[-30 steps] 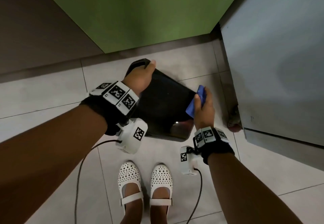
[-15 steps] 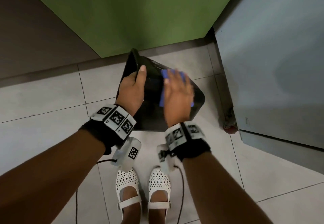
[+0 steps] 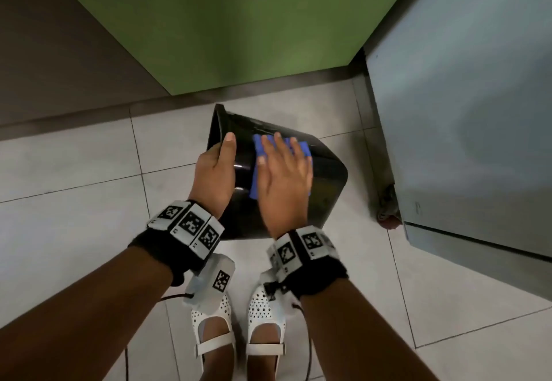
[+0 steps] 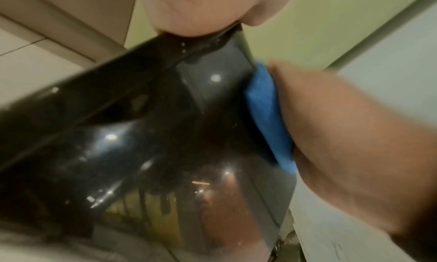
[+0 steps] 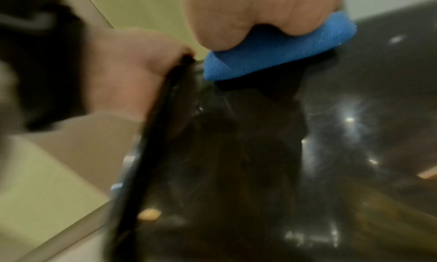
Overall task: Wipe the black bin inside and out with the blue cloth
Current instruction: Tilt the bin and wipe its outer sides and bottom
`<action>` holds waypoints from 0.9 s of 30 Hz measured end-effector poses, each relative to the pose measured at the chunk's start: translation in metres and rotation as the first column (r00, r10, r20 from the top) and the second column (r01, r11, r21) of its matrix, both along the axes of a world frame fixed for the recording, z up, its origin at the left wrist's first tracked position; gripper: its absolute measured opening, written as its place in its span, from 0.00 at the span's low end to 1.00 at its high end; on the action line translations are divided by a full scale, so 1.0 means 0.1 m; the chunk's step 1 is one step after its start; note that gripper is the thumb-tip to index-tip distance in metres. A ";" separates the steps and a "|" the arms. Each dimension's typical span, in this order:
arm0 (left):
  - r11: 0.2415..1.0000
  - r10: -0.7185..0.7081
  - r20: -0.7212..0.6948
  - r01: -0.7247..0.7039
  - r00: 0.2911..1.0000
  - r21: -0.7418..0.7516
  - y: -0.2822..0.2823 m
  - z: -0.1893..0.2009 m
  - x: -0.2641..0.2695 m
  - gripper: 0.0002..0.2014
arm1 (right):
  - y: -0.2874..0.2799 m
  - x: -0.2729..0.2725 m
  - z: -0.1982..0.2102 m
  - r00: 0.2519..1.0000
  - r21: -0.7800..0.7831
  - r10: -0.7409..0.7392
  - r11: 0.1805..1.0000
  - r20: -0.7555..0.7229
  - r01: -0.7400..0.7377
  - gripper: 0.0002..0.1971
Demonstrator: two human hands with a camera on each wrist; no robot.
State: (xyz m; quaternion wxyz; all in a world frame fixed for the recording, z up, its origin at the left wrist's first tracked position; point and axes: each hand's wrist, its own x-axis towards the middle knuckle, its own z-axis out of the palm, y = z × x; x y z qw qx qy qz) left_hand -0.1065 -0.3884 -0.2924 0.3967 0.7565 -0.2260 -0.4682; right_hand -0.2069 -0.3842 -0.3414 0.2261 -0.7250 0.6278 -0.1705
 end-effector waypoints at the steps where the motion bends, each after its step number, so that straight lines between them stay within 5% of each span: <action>1: 1.000 0.011 -0.039 -0.011 0.999 0.004 0.03 0.00 -0.01 0.19 | -0.09 -0.13 -0.06 0.998 -0.011 -0.060 0.998 -0.022 0.060 0.25; 3: 1.000 0.025 -0.064 -0.025 0.998 -0.001 0.06 0.02 -0.04 0.21 | -0.32 -0.38 -0.21 0.965 0.029 -0.263 0.964 0.012 0.263 0.29; 7: 1.000 -0.015 -0.015 0.014 1.000 -0.016 0.05 0.01 -0.12 0.21 | -0.48 -0.54 -0.24 0.761 0.197 -0.648 0.747 0.004 0.635 0.24; 9: 1.000 -0.021 0.013 0.021 1.000 -0.019 -0.01 0.00 -0.12 0.20 | -0.24 -0.29 -0.16 0.842 0.012 -0.537 0.843 0.054 0.537 0.22; 11: 1.000 0.003 0.025 -0.002 1.000 -0.020 -0.07 -0.02 -0.09 0.20 | 0.17 0.03 -0.15 0.969 -0.120 -0.245 0.963 -0.004 0.243 0.24; 13: 1.000 -0.011 0.016 0.012 1.000 -0.007 -0.07 -0.05 -0.08 0.20 | 0.44 0.16 -0.16 0.993 -0.075 -0.082 0.994 -0.088 0.075 0.27; 16: 0.999 -0.051 0.016 0.051 0.999 0.000 -0.07 -0.06 -0.07 0.18 | 0.36 0.06 -0.21 0.988 -0.064 -0.027 0.998 -0.153 0.017 0.27; 19: 0.994 -0.093 0.009 0.093 0.996 -0.064 -0.15 -0.09 -0.12 0.16 | 0.16 -0.22 -0.24 0.986 -0.022 -0.160 0.987 -0.036 0.160 0.28; 23: 0.979 -0.190 -0.051 0.185 0.981 -0.091 -0.14 -0.07 -0.17 0.15 | -0.23 -0.73 -0.24 0.806 0.249 -0.585 0.797 0.092 0.550 0.24; 27: 0.965 -0.255 -0.228 0.263 0.940 0.005 -0.20 0.02 0.03 0.13 | -0.21 -0.76 -0.14 0.905 0.173 -0.422 0.896 0.051 0.408 0.22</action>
